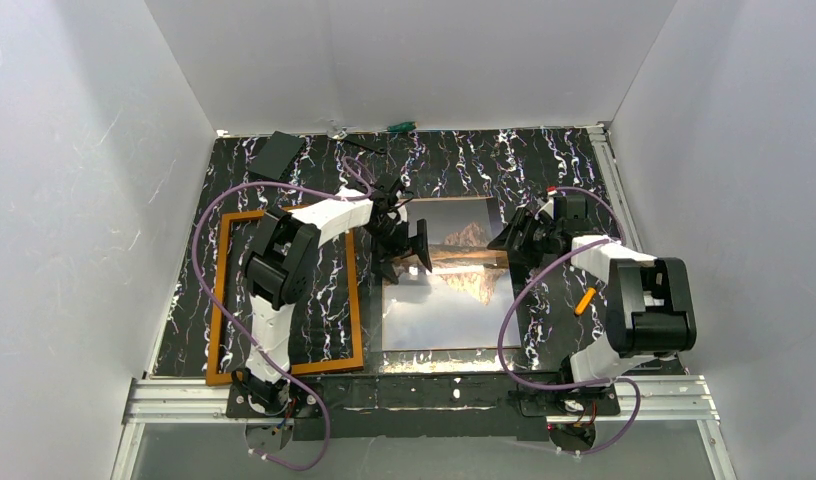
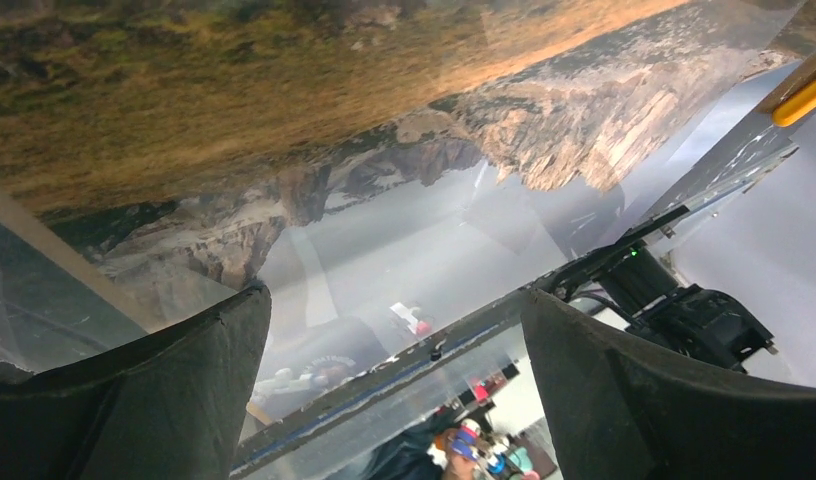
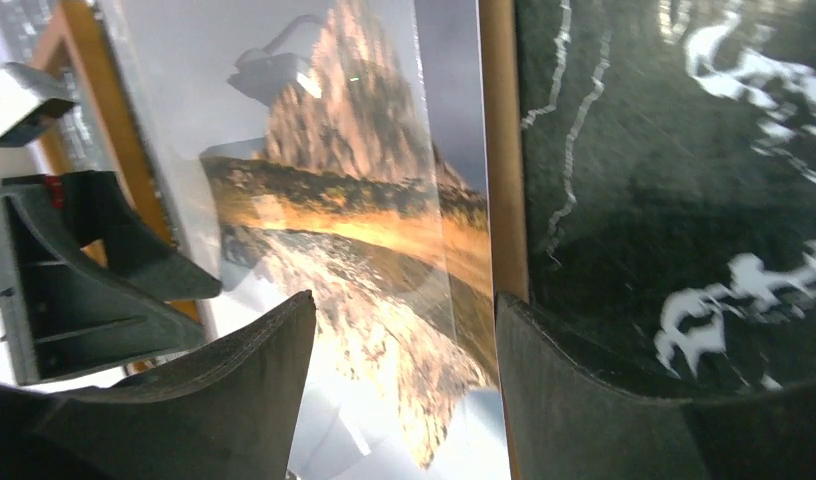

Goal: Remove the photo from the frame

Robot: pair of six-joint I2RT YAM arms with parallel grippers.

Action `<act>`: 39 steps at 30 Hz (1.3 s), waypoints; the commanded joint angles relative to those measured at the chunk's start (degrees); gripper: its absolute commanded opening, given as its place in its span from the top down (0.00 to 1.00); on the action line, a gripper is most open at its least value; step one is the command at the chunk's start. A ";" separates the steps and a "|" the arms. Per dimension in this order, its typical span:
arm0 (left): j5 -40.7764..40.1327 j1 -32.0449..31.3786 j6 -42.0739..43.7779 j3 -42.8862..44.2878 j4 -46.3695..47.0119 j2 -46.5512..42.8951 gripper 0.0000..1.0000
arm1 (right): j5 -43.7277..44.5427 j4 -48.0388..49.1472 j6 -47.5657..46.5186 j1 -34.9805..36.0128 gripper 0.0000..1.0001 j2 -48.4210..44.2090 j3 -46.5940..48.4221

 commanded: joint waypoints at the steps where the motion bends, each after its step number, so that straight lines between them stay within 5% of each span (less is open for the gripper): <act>1: -2.24 -1.44 2.60 0.16 -1.08 -3.99 0.03 | 9.94 -9.42 -4.94 0.47 0.27 -4.68 2.17; 6: -0.07 -2.72 1.96 2.96 -0.81 -4.03 0.02 | 8.42 -9.28 -7.24 2.32 0.21 -2.60 2.64; 13: -1.21 -3.19 1.90 2.10 -3.51 -4.01 0.05 | 16.26 -15.88 -2.30 2.53 0.65 0.49 5.80; 16: -2.57 -3.18 3.10 0.94 -5.21 -4.41 0.05 | 25.68 -26.85 0.03 2.54 0.54 3.03 10.90; 20: -3.05 -3.17 3.32 -0.50 -5.49 -4.51 0.05 | 24.47 -27.82 -1.13 2.65 0.44 4.25 11.21; 23: -2.73 -3.14 3.15 -0.73 -5.63 -4.42 0.05 | 19.67 -22.85 -3.55 2.70 0.46 1.93 9.46; 30: -3.62 -1.53 2.75 -1.31 -6.00 -5.10 0.06 | 9.54 -15.65 -6.15 2.51 0.68 -0.03 8.80; 39: -2.16 -0.13 0.91 -3.46 -4.03 -2.37 0.07 | 6.96 -15.93 -6.43 2.62 0.62 3.49 9.59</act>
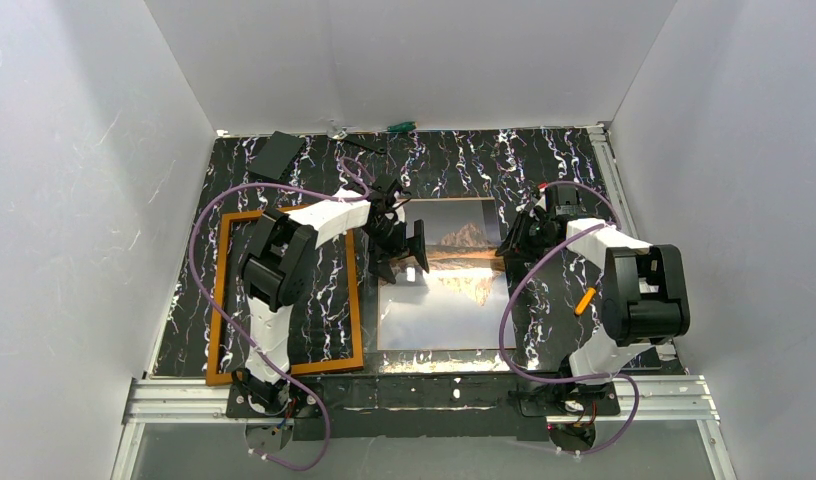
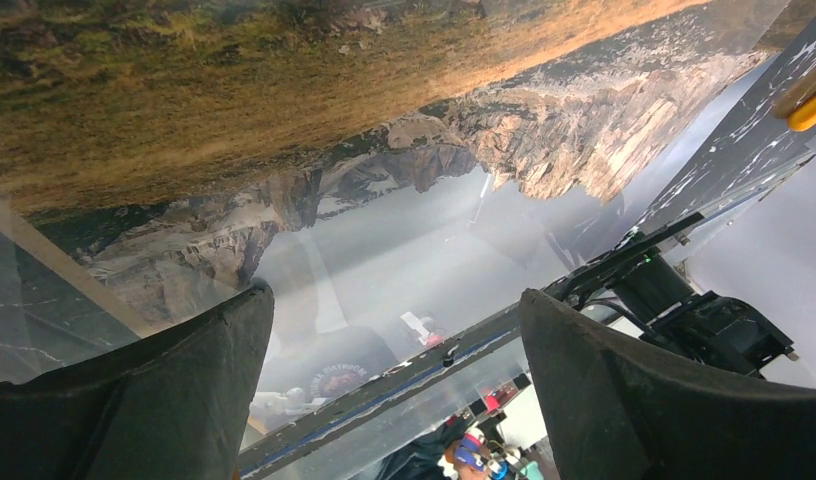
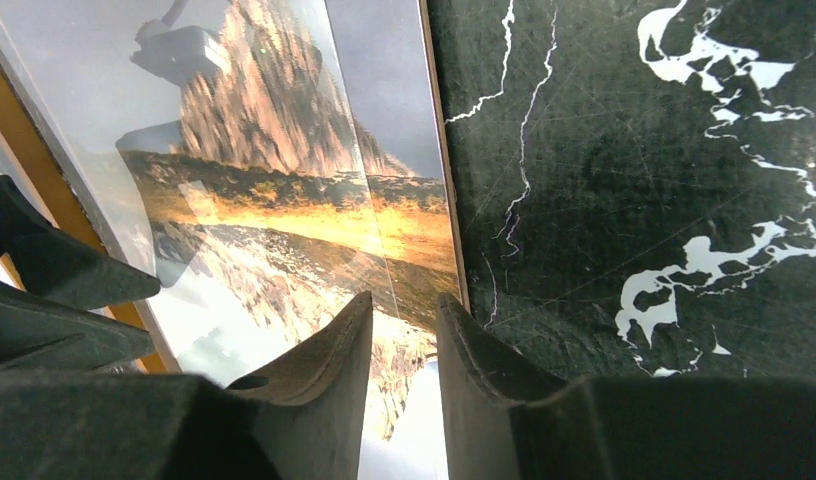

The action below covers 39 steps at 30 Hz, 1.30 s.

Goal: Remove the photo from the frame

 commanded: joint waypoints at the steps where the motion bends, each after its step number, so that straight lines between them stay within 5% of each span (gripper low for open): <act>1: 0.15 0.24 -0.73 -2.52 -4.15 -0.64 0.07 | -1.28 0.73 -1.00 0.06 0.61 1.56 0.94; 12: -0.08 0.35 -1.15 -3.31 -3.48 0.44 0.07 | 1.38 -0.95 -1.77 1.50 0.58 2.40 1.62; 23: -0.28 0.33 -1.14 -3.18 -3.53 0.65 0.07 | -1.35 0.51 -0.08 1.71 0.67 -0.16 1.07; 29: 0.13 0.33 -1.41 -3.19 -3.40 0.95 0.07 | 8.01 -4.54 -0.45 1.64 0.52 3.25 4.40; 39: 0.24 0.33 -1.43 -3.32 -3.27 0.81 0.07 | 1.41 -1.35 0.53 1.73 0.57 4.48 4.42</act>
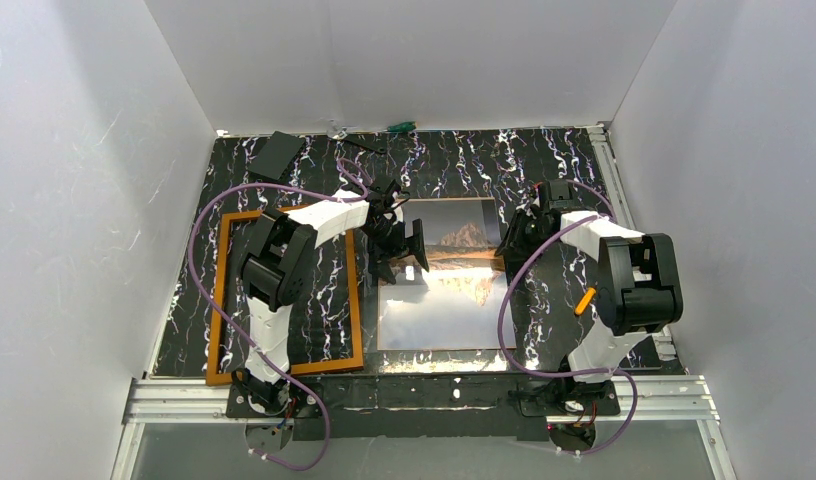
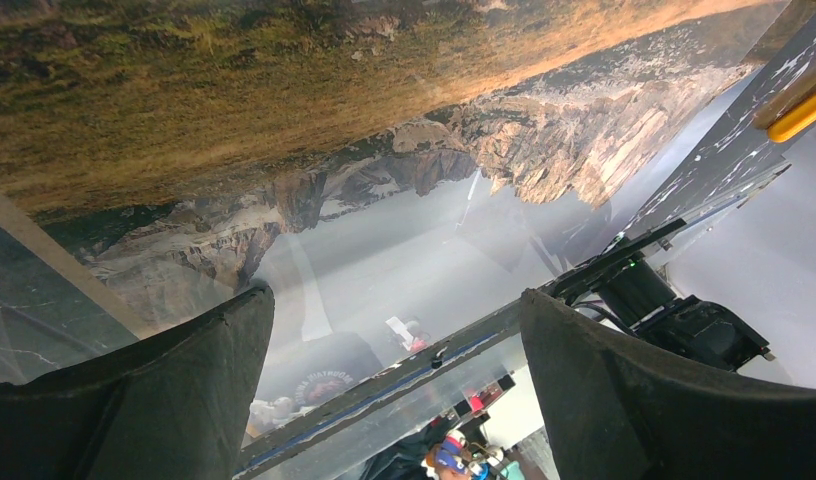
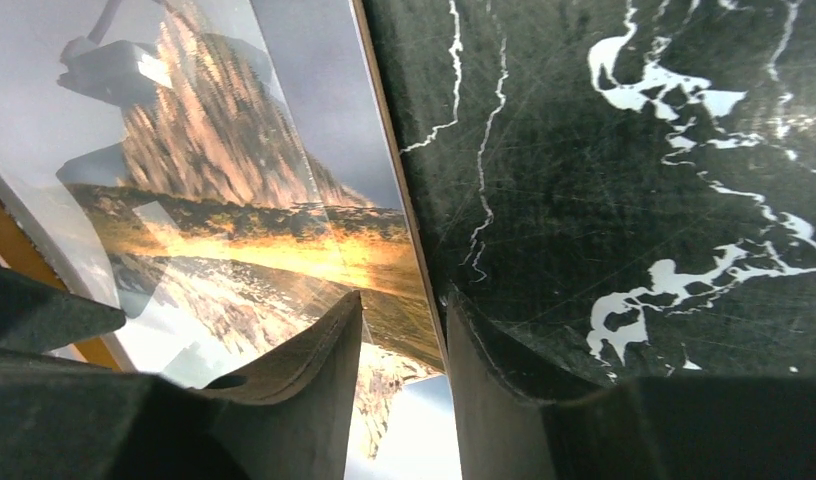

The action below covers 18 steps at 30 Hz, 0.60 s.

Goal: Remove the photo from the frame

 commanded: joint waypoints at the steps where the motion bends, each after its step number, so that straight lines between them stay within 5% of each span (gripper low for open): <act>1: -0.68 -0.22 0.80 -2.31 -4.90 0.84 0.07 | -4.92 3.09 0.98 0.09 0.58 -0.44 0.10; 18: -0.85 -0.22 0.72 -2.42 -4.77 1.15 0.07 | -12.12 6.78 4.20 0.10 0.70 -5.14 -2.80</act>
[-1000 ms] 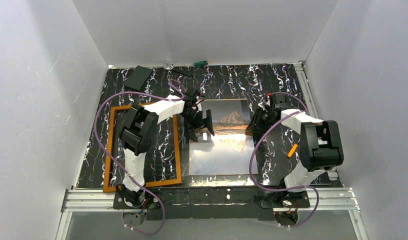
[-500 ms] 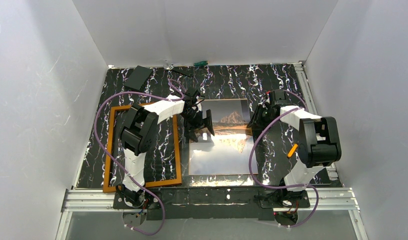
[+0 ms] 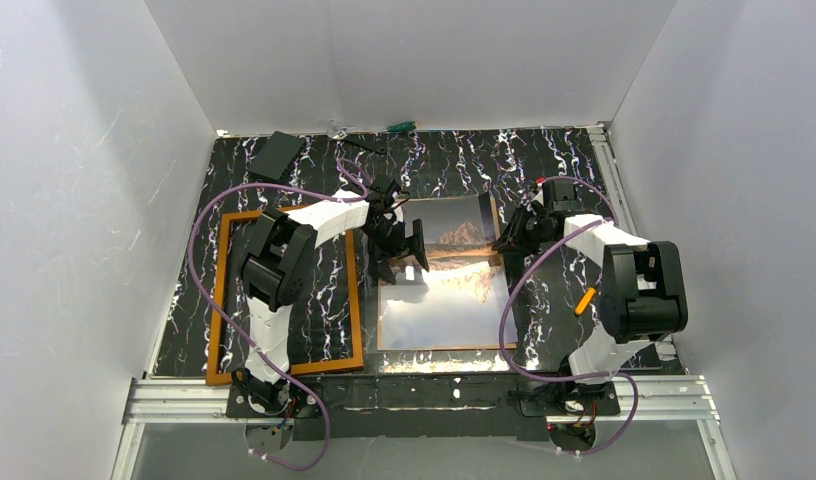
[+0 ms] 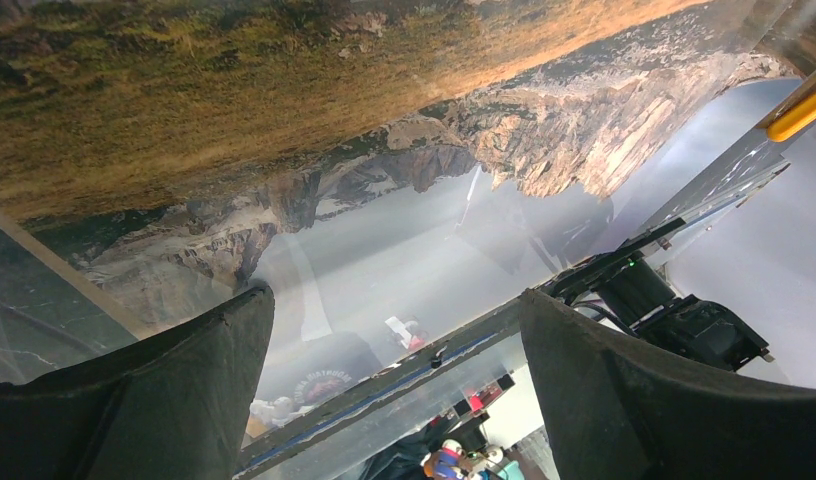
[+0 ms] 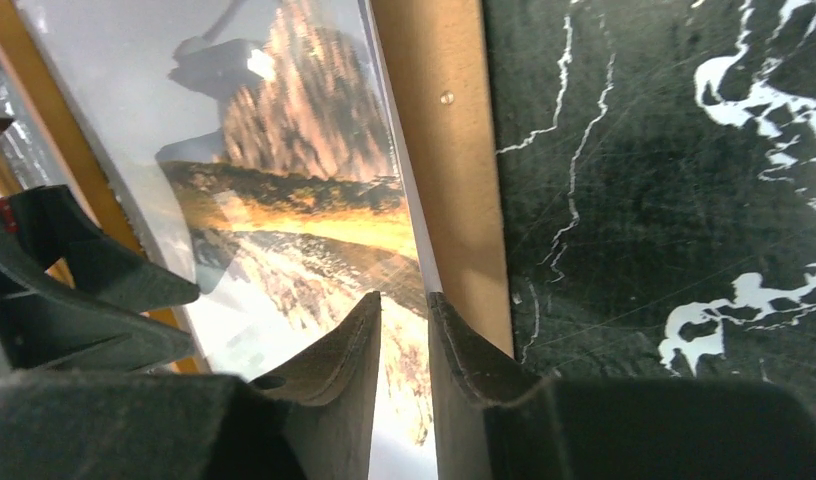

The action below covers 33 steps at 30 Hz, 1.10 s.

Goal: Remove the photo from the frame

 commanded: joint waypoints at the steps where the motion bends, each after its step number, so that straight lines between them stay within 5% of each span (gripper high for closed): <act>1: -0.96 -0.22 0.80 -2.31 -4.84 1.23 0.07 | -5.75 2.91 2.22 0.49 0.70 -3.09 -2.06; 26: -0.72 -0.21 0.85 -2.15 -5.10 1.55 0.07 | -1.80 -3.80 0.37 0.40 0.61 5.96 4.69; 33: -0.69 -0.22 0.90 -1.92 -5.23 1.86 0.07 | -5.06 -2.56 0.50 0.35 0.69 8.10 6.76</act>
